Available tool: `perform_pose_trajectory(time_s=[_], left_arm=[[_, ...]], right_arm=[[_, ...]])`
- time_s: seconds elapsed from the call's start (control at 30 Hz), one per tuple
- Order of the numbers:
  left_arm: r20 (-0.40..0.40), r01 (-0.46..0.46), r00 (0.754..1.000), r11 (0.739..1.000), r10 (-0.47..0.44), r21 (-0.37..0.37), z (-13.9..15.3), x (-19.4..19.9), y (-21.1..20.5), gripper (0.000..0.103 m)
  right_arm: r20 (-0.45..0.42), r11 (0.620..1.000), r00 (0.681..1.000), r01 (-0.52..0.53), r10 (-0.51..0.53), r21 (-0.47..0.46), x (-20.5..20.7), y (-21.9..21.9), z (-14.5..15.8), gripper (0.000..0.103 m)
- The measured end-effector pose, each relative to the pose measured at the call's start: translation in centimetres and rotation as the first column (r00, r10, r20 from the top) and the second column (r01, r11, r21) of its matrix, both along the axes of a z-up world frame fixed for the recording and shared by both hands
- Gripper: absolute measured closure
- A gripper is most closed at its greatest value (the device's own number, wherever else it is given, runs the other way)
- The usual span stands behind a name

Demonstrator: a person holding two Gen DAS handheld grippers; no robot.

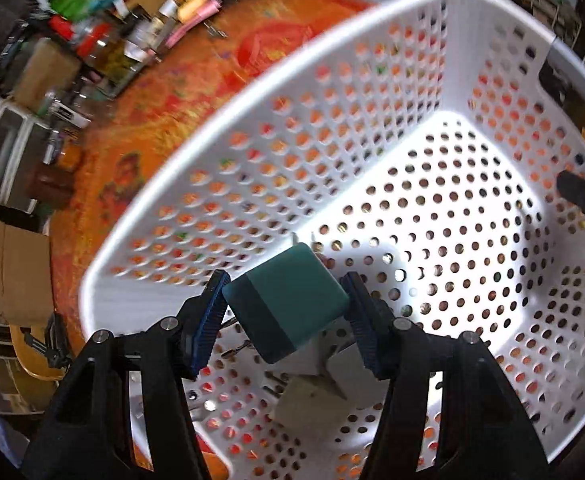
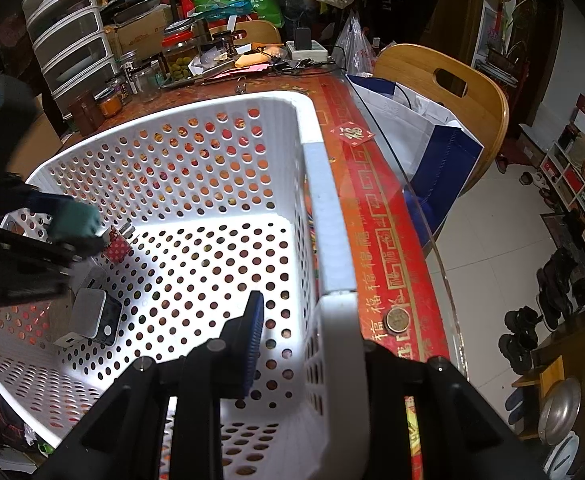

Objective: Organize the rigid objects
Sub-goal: 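Carry the teal charger into the basket and open the left gripper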

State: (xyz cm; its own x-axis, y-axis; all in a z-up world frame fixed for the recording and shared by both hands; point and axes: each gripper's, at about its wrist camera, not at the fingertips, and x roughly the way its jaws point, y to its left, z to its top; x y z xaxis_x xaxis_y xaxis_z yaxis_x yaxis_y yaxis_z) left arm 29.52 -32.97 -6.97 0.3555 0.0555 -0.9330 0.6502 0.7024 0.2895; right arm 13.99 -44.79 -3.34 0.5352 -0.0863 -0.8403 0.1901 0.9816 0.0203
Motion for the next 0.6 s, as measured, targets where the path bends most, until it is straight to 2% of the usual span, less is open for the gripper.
perform_pose_trajectory(time_s=[0.13,0.23,0.43,0.5,0.53,0.57,0.6], left_arm=[[-0.016,0.002,1.0,1.0,-0.002,0.006,-0.8,0.5,-1.4,0.047],[-0.059,0.002,0.998,1.0,-0.002,-0.001,-1.6,1.1,-2.2,0.047],[-0.126,0.014,0.992,0.999,-0.019,-0.048,-3.0,1.8,-3.2,0.047],[-0.125,0.036,0.991,0.999,-0.04,-0.036,-3.3,2.1,-3.5,0.041],[-0.112,0.043,0.993,0.999,-0.046,-0.028,-3.2,2.2,-3.5,0.031],[-0.083,0.051,0.995,0.998,-0.053,-0.026,-2.9,2.1,-3.3,0.026],[-0.059,0.053,0.997,0.998,-0.055,-0.031,-2.4,2.0,-3.1,0.026]], right_arm=[[0.001,1.0,1.0,-0.005,0.005,0.004,0.0,0.0,0.0,0.077],[0.001,1.0,1.0,-0.006,0.006,0.004,0.0,0.0,0.0,0.077],[0.001,1.0,1.0,-0.006,0.006,0.004,0.0,0.1,0.0,0.077],[0.0,1.0,1.0,-0.005,0.005,0.003,0.0,0.0,0.0,0.077],[0.0,1.0,1.0,-0.006,0.006,0.003,0.0,0.0,0.0,0.077],[0.0,1.0,1.0,-0.005,0.005,0.004,0.0,0.0,0.0,0.077],[0.001,1.0,1.0,-0.005,0.005,0.004,0.0,0.0,0.0,0.077]])
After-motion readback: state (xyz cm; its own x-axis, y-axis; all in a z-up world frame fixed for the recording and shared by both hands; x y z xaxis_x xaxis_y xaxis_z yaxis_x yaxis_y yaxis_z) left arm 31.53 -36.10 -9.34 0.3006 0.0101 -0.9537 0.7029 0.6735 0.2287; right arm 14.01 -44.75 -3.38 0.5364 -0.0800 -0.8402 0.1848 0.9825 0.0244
